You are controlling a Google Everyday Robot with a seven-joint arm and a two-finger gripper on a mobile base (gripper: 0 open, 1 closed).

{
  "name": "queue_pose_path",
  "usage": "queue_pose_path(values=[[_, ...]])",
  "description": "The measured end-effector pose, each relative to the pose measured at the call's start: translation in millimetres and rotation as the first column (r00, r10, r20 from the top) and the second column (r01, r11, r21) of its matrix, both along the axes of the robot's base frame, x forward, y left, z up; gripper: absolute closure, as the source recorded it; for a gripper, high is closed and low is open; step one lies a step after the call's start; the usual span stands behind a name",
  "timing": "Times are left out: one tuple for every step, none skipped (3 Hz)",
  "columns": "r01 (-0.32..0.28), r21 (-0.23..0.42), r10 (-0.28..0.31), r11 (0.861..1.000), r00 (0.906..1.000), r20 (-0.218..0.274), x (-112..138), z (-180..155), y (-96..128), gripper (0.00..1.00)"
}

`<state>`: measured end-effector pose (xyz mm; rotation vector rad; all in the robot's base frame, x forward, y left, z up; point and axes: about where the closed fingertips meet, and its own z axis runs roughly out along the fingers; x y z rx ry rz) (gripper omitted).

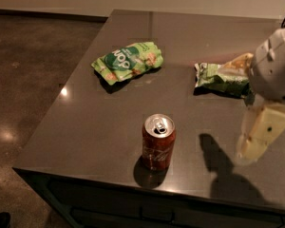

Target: Pick coke can

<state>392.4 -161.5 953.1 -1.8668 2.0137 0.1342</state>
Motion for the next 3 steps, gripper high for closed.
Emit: queue_pose_path(values=[[-0.120,0.114,0.123,0.986,0.9922,-0.020,-38.2,-24.8,46.7,0.00],[-0.187,0.207,0.196,0.960,0.9804,-0.022,-57.9,-43.7,90.4,0.00],[-0.189,0.259,0.196,0.947,0.9807,0.001,-58.6,-51.7,119.8,0.00]])
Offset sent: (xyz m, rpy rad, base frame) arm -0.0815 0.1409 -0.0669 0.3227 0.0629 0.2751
